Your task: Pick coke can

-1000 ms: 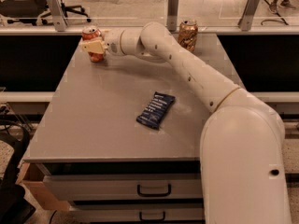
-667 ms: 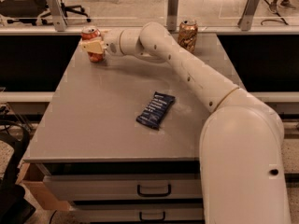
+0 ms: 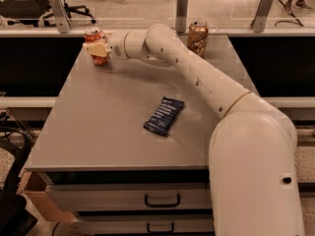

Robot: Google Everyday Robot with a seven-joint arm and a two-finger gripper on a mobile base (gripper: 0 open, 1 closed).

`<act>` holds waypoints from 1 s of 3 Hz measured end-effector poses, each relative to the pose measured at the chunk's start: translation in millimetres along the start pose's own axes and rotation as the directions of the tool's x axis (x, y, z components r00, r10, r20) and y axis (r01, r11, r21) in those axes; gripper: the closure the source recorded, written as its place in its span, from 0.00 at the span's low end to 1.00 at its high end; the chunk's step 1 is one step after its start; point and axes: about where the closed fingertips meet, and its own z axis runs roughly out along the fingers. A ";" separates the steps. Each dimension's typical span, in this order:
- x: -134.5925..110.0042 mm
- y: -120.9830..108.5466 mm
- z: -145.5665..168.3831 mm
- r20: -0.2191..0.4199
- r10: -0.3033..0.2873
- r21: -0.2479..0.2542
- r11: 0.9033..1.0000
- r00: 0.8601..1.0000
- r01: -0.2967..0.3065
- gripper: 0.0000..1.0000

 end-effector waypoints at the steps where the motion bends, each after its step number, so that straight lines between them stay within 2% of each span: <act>1: -17.4 3.4 -2.9 0.008 -0.009 -0.022 1.000 1.000 0.010 1.00; 3: -81.0 20.6 -55.8 -0.008 -0.030 -0.052 0.998 1.000 0.030 1.00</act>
Offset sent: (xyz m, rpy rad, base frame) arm -0.0413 -0.0293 0.1011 -0.0110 -0.0418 0.0684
